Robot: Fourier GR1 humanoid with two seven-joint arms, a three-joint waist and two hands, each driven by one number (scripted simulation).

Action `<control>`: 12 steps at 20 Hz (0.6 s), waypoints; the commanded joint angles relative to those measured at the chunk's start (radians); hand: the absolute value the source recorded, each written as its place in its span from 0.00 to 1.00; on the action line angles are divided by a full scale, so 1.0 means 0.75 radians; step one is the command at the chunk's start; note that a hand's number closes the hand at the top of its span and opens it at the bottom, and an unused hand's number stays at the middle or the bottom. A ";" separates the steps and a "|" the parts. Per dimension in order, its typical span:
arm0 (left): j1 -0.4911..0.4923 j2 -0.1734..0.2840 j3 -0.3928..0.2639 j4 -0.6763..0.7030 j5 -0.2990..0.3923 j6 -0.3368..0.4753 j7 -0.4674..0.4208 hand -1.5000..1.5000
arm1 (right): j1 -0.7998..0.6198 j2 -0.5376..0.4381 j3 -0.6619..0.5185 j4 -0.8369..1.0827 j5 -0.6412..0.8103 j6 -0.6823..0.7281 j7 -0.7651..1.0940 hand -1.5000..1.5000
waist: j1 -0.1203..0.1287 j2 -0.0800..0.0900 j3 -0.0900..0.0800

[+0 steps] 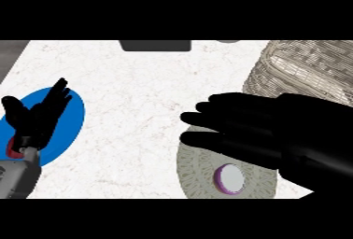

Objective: Pick the can from the placemat and place it in the basket

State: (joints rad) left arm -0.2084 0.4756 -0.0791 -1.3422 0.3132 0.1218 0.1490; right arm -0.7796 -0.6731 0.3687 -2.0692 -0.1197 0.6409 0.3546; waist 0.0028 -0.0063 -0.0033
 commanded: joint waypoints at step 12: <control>0.000 -0.045 0.057 0.060 -0.053 -0.039 -0.064 0.50 | 0.073 -0.252 -0.329 0.255 -0.474 0.584 -0.117 0.00 | -0.012 0.008 0.004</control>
State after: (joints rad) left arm -0.2246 0.4501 -0.0566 -1.3268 0.2830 0.1114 0.1464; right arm -0.7984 -0.8240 0.2039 -1.8846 -0.4285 0.9800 0.3120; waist -0.0030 -0.0006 -0.0004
